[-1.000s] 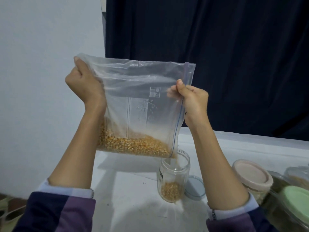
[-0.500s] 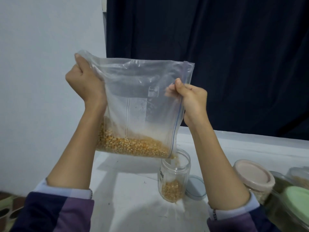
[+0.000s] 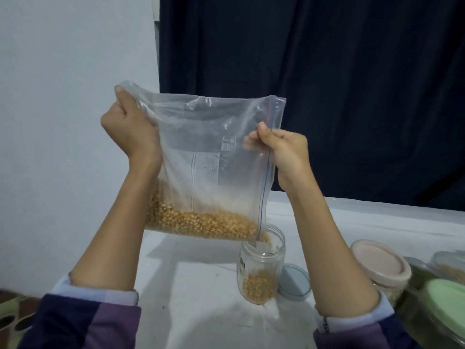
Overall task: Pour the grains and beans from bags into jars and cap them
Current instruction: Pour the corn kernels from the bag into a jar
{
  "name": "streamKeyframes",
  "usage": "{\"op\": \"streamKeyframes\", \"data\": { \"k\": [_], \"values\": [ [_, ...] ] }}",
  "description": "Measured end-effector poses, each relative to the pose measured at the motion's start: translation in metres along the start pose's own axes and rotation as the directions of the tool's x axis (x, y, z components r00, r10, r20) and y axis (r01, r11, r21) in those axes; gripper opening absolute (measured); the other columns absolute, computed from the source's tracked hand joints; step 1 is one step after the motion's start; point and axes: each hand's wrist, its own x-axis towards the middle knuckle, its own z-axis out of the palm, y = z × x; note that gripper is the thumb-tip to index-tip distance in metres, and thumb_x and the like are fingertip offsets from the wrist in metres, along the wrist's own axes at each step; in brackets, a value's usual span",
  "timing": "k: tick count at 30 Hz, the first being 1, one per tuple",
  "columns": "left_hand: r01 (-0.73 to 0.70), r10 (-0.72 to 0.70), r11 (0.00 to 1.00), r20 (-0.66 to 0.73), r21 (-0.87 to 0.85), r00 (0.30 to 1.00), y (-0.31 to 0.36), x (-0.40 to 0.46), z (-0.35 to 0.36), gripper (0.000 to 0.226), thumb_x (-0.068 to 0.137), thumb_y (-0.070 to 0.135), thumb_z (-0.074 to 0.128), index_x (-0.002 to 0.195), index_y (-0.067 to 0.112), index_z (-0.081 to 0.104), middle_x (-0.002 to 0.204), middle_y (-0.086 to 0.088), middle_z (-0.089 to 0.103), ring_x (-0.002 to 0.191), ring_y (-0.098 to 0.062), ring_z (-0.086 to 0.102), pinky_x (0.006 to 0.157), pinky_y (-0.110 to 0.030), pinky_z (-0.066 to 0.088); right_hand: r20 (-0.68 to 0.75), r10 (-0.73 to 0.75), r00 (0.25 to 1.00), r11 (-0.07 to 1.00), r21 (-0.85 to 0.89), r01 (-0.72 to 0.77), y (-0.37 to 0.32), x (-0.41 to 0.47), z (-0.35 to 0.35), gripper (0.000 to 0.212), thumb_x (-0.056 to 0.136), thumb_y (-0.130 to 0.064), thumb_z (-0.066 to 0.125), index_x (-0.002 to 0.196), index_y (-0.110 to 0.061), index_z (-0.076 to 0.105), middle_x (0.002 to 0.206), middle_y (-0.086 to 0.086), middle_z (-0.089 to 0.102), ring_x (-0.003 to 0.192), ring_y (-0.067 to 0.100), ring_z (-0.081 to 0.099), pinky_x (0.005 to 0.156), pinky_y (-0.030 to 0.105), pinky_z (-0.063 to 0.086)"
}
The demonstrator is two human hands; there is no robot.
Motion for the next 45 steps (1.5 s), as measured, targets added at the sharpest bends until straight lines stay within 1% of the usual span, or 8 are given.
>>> {"op": "streamKeyframes", "data": {
  "k": [10,19,23,26,29,32,36,45],
  "values": [
    [-0.02,0.019,1.0,-0.039,-0.014,0.999,0.001,0.008,-0.005,0.053,0.1,0.017,0.043,0.054,0.022,0.017,0.034,0.014,0.018,0.041,-0.004,0.018,0.046,-0.018,0.017,-0.035,-0.049,0.998,0.999,-0.018,0.049,-0.002,0.001,0.005,0.022,0.092,-0.014,0.062,0.074,-0.007,0.071,0.069,0.001,0.073,0.072,0.014,0.072,0.091,0.029,0.053],
    [0.016,-0.017,1.0,-0.082,-0.011,0.996,-0.004,0.015,-0.01,0.053,0.1,0.018,0.043,0.054,0.021,0.018,0.033,0.013,0.018,0.04,-0.004,0.019,0.047,-0.02,0.018,0.067,-0.035,0.997,0.999,-0.024,0.036,-0.005,0.002,0.009,0.021,0.091,-0.013,0.063,0.072,-0.008,0.071,0.071,0.003,0.073,0.077,0.02,0.072,0.09,0.028,0.053],
    [0.018,-0.019,1.0,-0.067,-0.017,0.998,-0.006,0.018,-0.008,0.052,0.099,0.02,0.043,0.053,0.021,0.018,0.037,0.014,0.02,0.043,-0.004,0.02,0.047,-0.023,0.021,0.026,-0.054,0.998,0.998,-0.022,0.055,-0.004,0.002,0.006,0.02,0.091,-0.014,0.062,0.074,-0.008,0.071,0.071,0.001,0.074,0.075,0.014,0.072,0.08,0.016,0.051],
    [0.011,-0.012,1.0,-0.069,-0.014,0.998,-0.005,0.017,-0.005,0.052,0.099,0.019,0.043,0.053,0.02,0.018,0.035,0.014,0.019,0.041,-0.004,0.019,0.046,-0.02,0.02,0.009,-0.054,0.998,0.998,-0.025,0.055,-0.002,0.001,0.008,0.02,0.091,-0.015,0.062,0.075,-0.008,0.072,0.071,0.001,0.074,0.076,0.014,0.072,0.086,0.021,0.052],
    [0.005,-0.007,1.0,-0.05,-0.023,0.999,-0.007,0.015,-0.004,0.053,0.1,0.018,0.043,0.054,0.021,0.018,0.034,0.013,0.018,0.041,-0.004,0.018,0.047,-0.019,0.018,-0.044,-0.079,0.996,0.997,-0.027,0.078,0.0,0.002,0.008,0.022,0.093,-0.015,0.061,0.074,-0.009,0.071,0.07,-0.001,0.073,0.074,0.011,0.072,0.083,0.017,0.052],
    [0.005,-0.007,1.0,-0.049,-0.029,0.999,-0.007,0.014,-0.003,0.053,0.099,0.019,0.043,0.053,0.022,0.017,0.036,0.014,0.018,0.042,-0.004,0.017,0.047,-0.021,0.017,-0.046,-0.071,0.996,0.996,-0.048,0.069,0.002,0.002,0.007,0.021,0.092,-0.016,0.062,0.074,-0.009,0.072,0.071,0.001,0.074,0.076,0.014,0.072,0.093,0.026,0.051],
    [0.001,-0.003,0.999,-0.042,-0.035,0.999,-0.007,0.013,-0.003,0.053,0.099,0.02,0.043,0.053,0.022,0.017,0.037,0.014,0.018,0.043,-0.004,0.017,0.047,-0.021,0.017,-0.042,-0.082,0.996,0.996,-0.049,0.08,0.001,0.004,0.003,0.021,0.092,-0.015,0.062,0.075,-0.008,0.072,0.069,-0.001,0.073,0.074,0.011,0.072,0.086,0.018,0.051],
    [-0.019,0.018,0.999,-0.043,-0.026,0.999,-0.005,0.013,-0.002,0.053,0.099,0.019,0.043,0.054,0.022,0.017,0.036,0.014,0.018,0.042,-0.004,0.017,0.046,-0.021,0.017,-0.021,-0.069,0.997,0.996,-0.06,0.068,0.0,0.007,0.004,0.022,0.092,-0.016,0.062,0.075,-0.008,0.072,0.072,0.001,0.074,0.075,0.013,0.072,0.092,0.027,0.051]
  ]
}}
